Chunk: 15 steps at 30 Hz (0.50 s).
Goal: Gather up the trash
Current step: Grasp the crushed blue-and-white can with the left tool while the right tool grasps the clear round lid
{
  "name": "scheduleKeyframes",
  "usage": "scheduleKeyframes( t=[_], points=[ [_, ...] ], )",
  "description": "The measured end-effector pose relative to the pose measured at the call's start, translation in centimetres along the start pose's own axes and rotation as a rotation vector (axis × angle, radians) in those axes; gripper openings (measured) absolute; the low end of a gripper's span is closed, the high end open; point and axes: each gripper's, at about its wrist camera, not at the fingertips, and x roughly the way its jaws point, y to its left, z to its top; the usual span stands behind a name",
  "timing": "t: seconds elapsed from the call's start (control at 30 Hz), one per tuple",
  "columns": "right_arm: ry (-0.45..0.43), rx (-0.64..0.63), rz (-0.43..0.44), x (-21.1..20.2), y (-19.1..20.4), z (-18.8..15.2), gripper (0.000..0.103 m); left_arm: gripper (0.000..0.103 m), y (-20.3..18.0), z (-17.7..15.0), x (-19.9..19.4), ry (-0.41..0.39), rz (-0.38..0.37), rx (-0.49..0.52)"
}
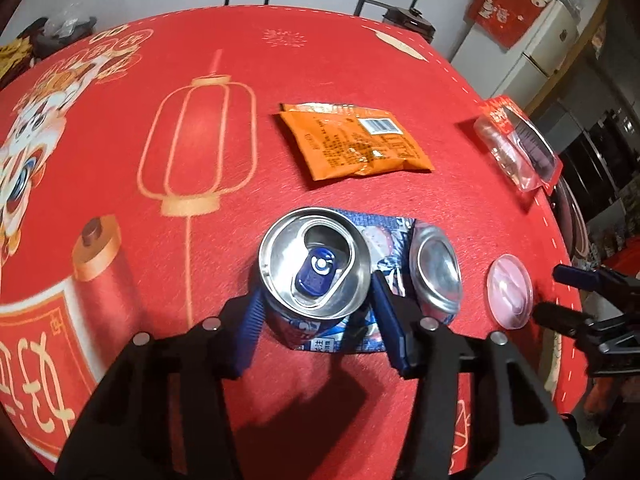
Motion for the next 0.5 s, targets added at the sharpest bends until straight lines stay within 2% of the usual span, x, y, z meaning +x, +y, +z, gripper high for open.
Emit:
scheduleKeyframes(
  t=[0.23, 0.5],
  points=[
    [0.028, -0.097, -0.039, 2.3, 1.4, 0.1, 0.082, 0.053, 1.1, -0.8, -0.7, 0.000, 0.013, -0.031],
    [0.000, -0.174, -0.064, 2.8, 2.5, 0.2, 0.082, 0.053, 1.2, -1.0, -0.7, 0.000, 0.014, -0.034]
  ],
)
